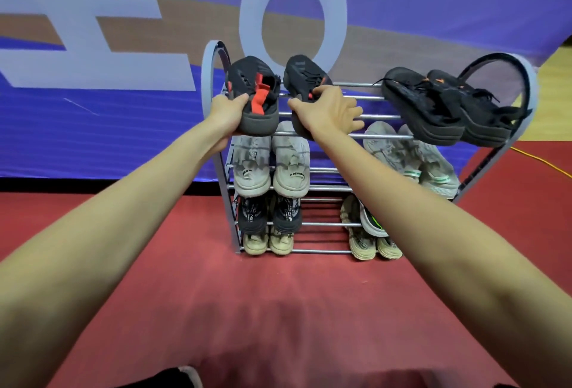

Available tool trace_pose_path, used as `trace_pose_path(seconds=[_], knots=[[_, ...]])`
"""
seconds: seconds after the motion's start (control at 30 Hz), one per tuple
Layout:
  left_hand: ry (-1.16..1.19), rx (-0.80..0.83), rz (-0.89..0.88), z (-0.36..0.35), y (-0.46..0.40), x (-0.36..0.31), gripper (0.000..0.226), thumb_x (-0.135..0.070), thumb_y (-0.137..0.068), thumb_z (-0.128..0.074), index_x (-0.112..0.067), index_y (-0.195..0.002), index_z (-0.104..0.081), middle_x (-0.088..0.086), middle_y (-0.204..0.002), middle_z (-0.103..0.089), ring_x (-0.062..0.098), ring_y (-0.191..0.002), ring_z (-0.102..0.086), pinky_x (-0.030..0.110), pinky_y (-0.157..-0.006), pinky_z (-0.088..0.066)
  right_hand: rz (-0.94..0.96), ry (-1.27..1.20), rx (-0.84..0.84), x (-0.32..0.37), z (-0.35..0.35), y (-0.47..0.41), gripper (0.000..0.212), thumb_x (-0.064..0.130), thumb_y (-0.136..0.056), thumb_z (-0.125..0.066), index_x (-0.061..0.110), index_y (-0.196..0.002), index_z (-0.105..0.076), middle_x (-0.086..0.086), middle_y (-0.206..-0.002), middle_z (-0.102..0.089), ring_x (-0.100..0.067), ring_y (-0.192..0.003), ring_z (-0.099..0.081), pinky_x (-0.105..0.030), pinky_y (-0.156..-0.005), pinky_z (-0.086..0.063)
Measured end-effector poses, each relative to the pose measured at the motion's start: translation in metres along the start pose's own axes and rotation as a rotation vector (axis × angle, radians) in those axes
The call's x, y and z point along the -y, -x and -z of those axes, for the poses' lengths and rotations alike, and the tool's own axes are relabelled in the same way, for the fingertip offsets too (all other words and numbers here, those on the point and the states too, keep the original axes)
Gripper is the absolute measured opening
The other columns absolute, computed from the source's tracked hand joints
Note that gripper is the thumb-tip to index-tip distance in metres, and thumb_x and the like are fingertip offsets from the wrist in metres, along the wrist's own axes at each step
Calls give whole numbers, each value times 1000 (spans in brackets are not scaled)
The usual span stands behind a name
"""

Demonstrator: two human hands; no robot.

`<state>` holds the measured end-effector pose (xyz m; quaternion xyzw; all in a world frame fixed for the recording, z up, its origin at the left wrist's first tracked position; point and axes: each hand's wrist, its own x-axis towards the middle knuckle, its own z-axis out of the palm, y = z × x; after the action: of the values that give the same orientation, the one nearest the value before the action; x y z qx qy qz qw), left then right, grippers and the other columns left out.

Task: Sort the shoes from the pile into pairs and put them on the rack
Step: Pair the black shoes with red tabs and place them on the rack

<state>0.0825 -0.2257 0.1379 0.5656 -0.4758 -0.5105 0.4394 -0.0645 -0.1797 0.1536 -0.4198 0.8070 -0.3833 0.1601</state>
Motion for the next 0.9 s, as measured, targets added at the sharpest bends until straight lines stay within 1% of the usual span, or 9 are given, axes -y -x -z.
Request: trace_pose_path(seconds=[0.07,0.17,0.3,0.37,0.43,0.5,0.6,0.73,0.9], knots=[[8,6,24,2,-1,0,40,-25,-97,-50,-2,-129,-52,13,-113,-66,17,-77,-64,35,-68,-58,-5,24,28,0,-6,-2,39,50,-69,-72,28,-100,-65,-15,-128,-49,-36,-122,-38,-43,-95,-30],[13,25,37,3,0,-3,39,-27,-98,-48,-4,-129,-51,9,-103,-66,17,-78,-64,36,-70,-58,25,71,57,-4,-13,-1,49,59,-67,-72,27,-103,-64,-16,-130,-47,-38,-125,-36,-45,-99,-29],[-21,25,6,0,7,2,36,-30,-96,-49,-6,-121,-58,7,-105,-65,21,-95,-65,40,-86,-57,131,22,108,-24,-5,0,62,56,-66,-70,34,-122,-57,-12,-134,-48,-36,-127,-37,-42,-103,-30],[-13,25,-47,-1,12,6,38,-37,-87,-55,-10,-111,-65,5,-101,-69,23,-103,-66,44,-98,-52,220,22,176,-36,0,2,76,51,-62,-68,35,-133,-48,-10,-132,-50,-36,-125,-40,-41,-103,-32],[-25,18,-125,0,18,13,49,-47,-75,-60,-15,-111,-67,-1,-100,-71,22,-107,-65,43,-101,-49,327,44,230,-44,5,3,87,49,-57,-68,31,-138,-44,-7,-123,-57,-33,-120,-48,-40,-102,-35],[-147,8,-222,1,28,18,63,-54,-66,-67,-20,-119,-61,-5,-110,-69,18,-112,-63,38,-100,-49,405,39,252,-48,11,4,85,41,-62,-76,22,-139,-45,-4,-116,-61,-27,-116,-53,-42,-105,-37],[-418,-35,-367,4,35,23,71,-43,-65,-78,-15,-125,-50,2,-121,-64,21,-118,-57,38,-98,-48,471,-12,233,-50,15,5,77,34,-68,-81,13,-135,-50,0,-103,-62,-25,-111,-58,-46,-104,-39],[-564,-68,-424,11,34,21,52,-26,-74,-78,-8,-117,-57,7,-115,-68,23,-106,-62,31,-86,-49,494,-54,180,-43,7,10,63,35,-69,-80,9,-123,-59,5,-93,-61,-24,-106,-61,-46,-101,-41],[-647,-66,-393,16,31,19,46,-26,-76,-75,-4,-115,-63,11,-113,-69,27,-105,-63,40,-91,-51,484,-79,138,-32,-3,3,52,35,-70,-78,12,-114,-63,6,-90,-62,-23,-102,-62,-43,-100,-42]])
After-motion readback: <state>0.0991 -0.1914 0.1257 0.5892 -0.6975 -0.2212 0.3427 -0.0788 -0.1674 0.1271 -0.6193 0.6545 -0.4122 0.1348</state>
